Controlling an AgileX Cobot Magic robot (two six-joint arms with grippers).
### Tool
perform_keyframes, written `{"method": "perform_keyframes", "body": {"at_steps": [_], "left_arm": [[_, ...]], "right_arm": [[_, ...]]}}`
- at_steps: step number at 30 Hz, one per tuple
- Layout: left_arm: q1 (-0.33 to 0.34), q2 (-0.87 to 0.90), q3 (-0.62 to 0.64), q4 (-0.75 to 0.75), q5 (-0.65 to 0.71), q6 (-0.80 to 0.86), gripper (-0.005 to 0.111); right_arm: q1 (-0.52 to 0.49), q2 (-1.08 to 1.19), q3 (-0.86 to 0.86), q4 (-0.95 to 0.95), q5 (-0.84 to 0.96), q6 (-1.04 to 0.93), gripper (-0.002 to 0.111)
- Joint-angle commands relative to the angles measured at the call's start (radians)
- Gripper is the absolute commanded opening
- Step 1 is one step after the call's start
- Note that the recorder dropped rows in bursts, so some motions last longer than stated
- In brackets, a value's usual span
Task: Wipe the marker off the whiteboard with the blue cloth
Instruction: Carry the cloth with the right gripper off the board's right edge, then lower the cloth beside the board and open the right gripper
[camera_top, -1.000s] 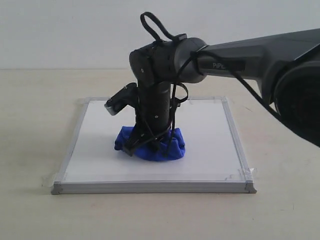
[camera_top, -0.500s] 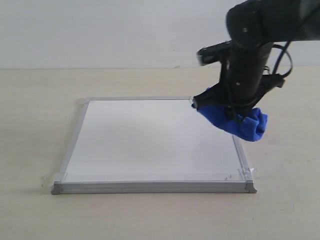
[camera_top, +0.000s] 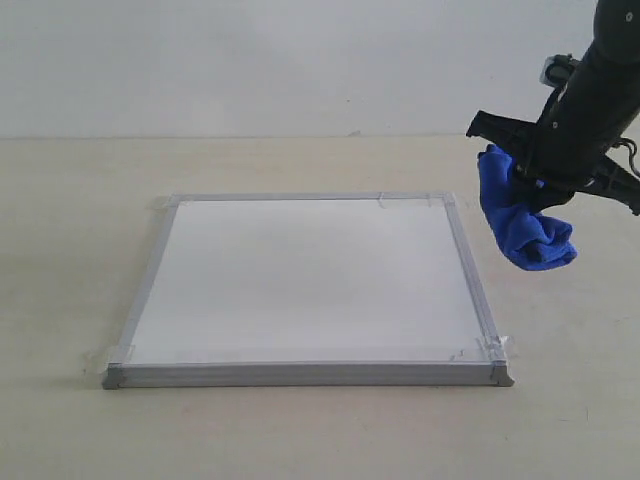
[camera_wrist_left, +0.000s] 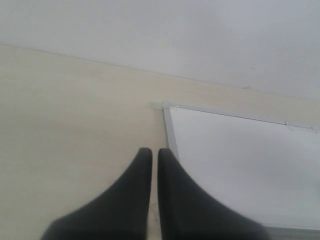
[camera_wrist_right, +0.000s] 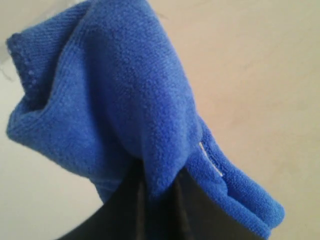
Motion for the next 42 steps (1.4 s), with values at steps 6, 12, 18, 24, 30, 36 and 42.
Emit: {"method": "perform_keyframes", "body": {"at_steps": [6, 12, 18, 24, 30, 36, 42], "left_arm": [[0.003, -0.004, 0.004, 0.003, 0.0, -0.001, 0.004], [0.003, -0.004, 0.004, 0.003, 0.0, -0.001, 0.004], [0.003, -0.004, 0.004, 0.003, 0.0, -0.001, 0.004], [0.003, -0.004, 0.004, 0.003, 0.0, -0.001, 0.004], [0.003, -0.004, 0.004, 0.003, 0.0, -0.001, 0.004], [0.003, -0.004, 0.004, 0.003, 0.0, -0.001, 0.004], [0.003, -0.004, 0.004, 0.003, 0.0, -0.001, 0.004]], "right_arm": [[-0.024, 0.121, 0.005, 0.003, -0.09, -0.097, 0.0], [-0.024, 0.158, 0.005, -0.003, -0.115, -0.091, 0.0], [-0.024, 0.199, 0.005, -0.006, -0.085, -0.085, 0.0], [-0.024, 0.217, 0.005, -0.019, -0.097, -0.085, 0.016], [-0.024, 0.217, 0.005, -0.029, -0.092, -0.065, 0.058], [-0.024, 0.217, 0.005, -0.09, -0.067, -0.065, 0.058], [-0.024, 0.217, 0.005, -0.113, -0.073, -0.06, 0.046]]}}
